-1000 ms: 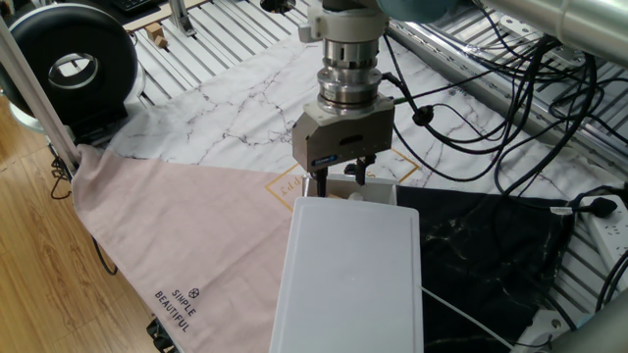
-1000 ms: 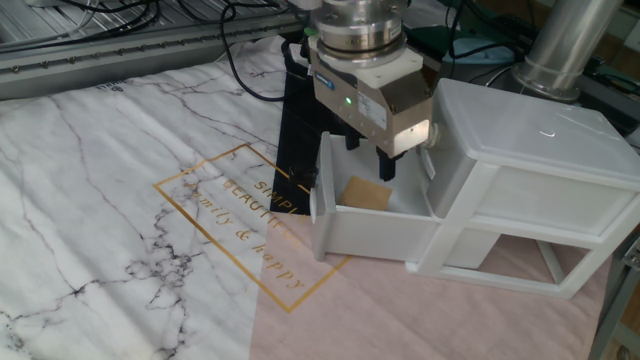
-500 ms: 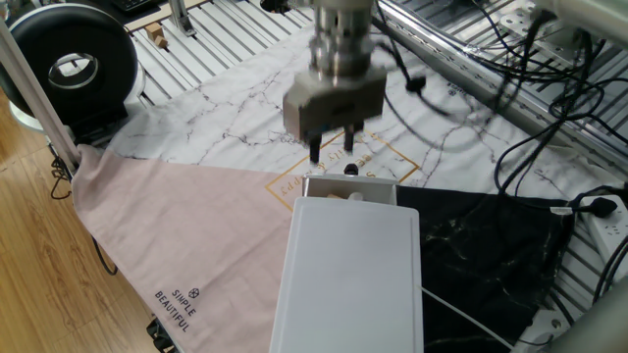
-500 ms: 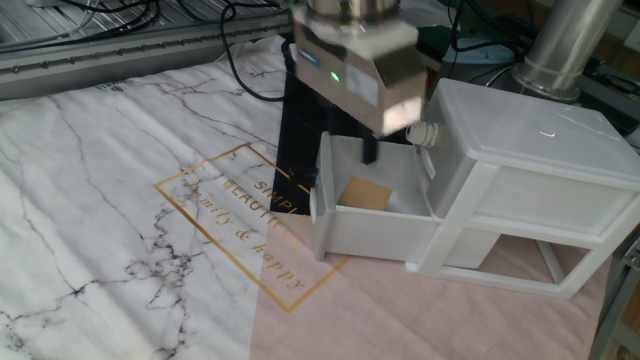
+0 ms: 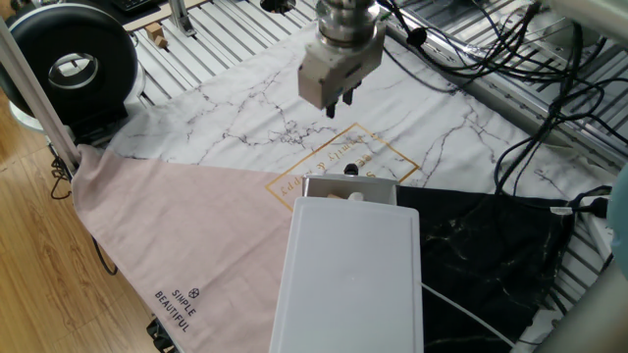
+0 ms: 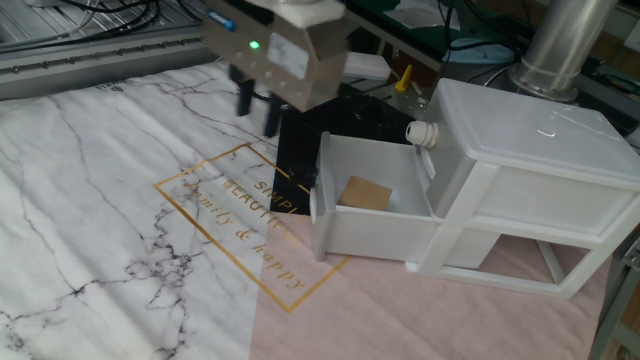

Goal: Put things in the drawer

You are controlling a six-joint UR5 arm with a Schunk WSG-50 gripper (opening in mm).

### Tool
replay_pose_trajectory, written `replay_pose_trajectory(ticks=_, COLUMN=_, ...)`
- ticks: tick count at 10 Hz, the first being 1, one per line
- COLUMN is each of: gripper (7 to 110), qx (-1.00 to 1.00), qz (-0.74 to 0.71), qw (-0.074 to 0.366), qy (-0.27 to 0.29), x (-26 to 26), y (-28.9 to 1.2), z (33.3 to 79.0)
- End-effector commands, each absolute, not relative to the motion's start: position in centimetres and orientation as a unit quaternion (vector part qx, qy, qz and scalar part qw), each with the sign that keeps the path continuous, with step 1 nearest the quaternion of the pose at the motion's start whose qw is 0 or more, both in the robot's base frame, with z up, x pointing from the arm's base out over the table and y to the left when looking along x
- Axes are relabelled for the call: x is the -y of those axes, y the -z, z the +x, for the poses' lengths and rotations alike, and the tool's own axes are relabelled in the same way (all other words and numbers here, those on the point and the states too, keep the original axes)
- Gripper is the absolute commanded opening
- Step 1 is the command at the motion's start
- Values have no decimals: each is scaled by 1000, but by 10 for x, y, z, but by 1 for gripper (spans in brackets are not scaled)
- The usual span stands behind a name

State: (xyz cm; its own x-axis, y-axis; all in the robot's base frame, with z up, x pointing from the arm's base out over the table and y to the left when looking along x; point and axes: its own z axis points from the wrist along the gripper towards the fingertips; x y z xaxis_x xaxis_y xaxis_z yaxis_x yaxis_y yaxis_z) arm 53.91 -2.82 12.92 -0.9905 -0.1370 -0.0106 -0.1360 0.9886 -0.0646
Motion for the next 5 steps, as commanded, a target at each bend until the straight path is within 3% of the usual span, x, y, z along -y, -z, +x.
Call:
replay_pose_trajectory(ticks=1, gripper=7, qx=-981, qz=-156, qw=45, qy=106, x=56, y=-103, z=547)
replay_pose_trajectory(ticks=5, gripper=7, qx=-980, qz=-178, qw=41, qy=73, x=36, y=-70, z=533)
